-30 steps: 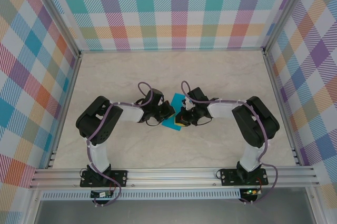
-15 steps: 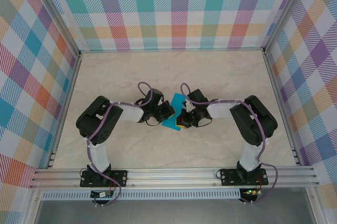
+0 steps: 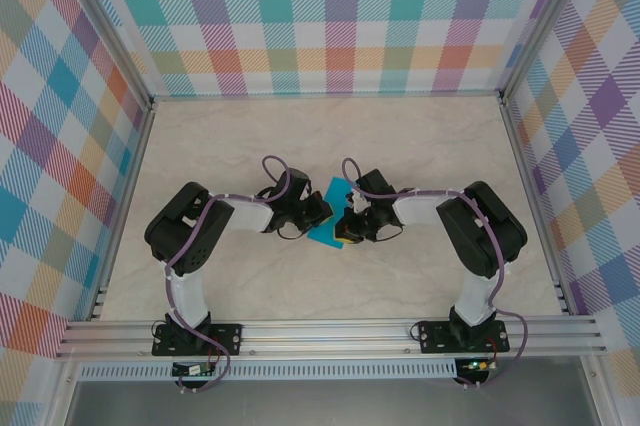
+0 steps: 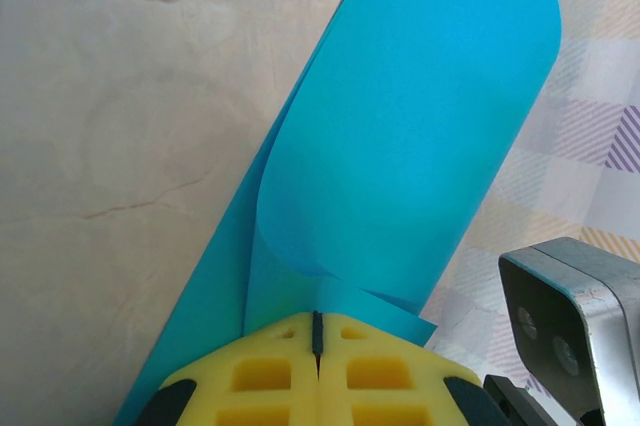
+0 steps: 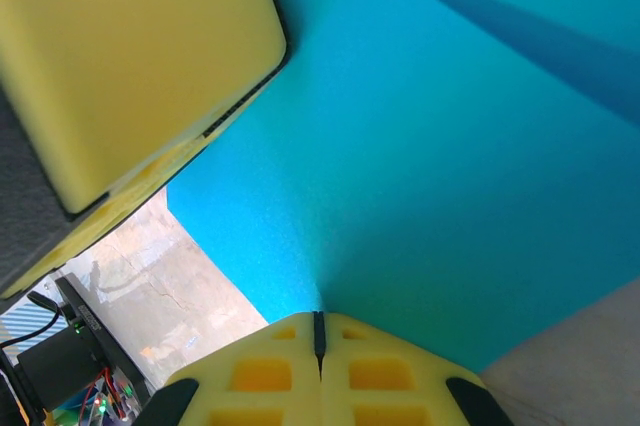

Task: Fold a paper plane with a square sheet of paper (pick it up from the middle)
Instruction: Fold the triangle a second time at the center of the table.

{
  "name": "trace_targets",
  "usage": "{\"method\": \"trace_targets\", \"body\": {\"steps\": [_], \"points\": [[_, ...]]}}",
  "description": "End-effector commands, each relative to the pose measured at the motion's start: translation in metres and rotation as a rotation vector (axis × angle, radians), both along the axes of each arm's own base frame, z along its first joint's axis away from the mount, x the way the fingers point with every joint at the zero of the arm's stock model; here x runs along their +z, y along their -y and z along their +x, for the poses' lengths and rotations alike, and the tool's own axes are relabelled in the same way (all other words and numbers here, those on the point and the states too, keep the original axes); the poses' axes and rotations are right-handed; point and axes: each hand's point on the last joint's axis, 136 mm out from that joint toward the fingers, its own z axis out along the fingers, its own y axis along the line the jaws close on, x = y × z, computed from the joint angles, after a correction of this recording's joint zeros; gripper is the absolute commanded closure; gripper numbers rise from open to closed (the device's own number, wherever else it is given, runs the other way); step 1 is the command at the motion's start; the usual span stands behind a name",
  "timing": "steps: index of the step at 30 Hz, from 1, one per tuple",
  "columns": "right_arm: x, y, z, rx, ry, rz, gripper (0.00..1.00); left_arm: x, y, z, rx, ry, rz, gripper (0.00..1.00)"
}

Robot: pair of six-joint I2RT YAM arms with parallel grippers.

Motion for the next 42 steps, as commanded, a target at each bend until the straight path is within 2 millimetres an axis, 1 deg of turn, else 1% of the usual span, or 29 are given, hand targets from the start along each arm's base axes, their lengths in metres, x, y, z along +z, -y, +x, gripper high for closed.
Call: {"method": "trace_targets", "body": {"steps": [1, 15, 21, 28, 34, 42], "points": [[-0.028, 0.023, -0.026, 0.007, -0.108, -0.124, 0.99, -0.036, -0.017, -0.016, 0.006, -0.108, 0.095, 1.0], [-0.033, 0.027, -0.03, 0.005, -0.126, -0.134, 1.0, -0.033, -0.021, -0.014, 0.011, -0.099, 0.098, 1.0], [-0.034, 0.027, -0.028, 0.006, -0.126, -0.138, 1.0, -0.029, -0.028, -0.014, 0.017, -0.086, 0.118, 1.0], [-0.036, 0.026, -0.029, 0.02, -0.137, -0.136, 1.0, -0.021, -0.037, -0.005, 0.038, -0.067, 0.124, 1.0], [-0.035, 0.024, -0.028, 0.041, -0.145, -0.123, 1.0, -0.016, -0.038, 0.003, 0.039, -0.06, 0.12, 1.0], [-0.029, 0.021, -0.027, 0.082, -0.141, -0.109, 1.0, -0.014, -0.045, 0.015, 0.044, -0.054, 0.14, 1.0]]}}
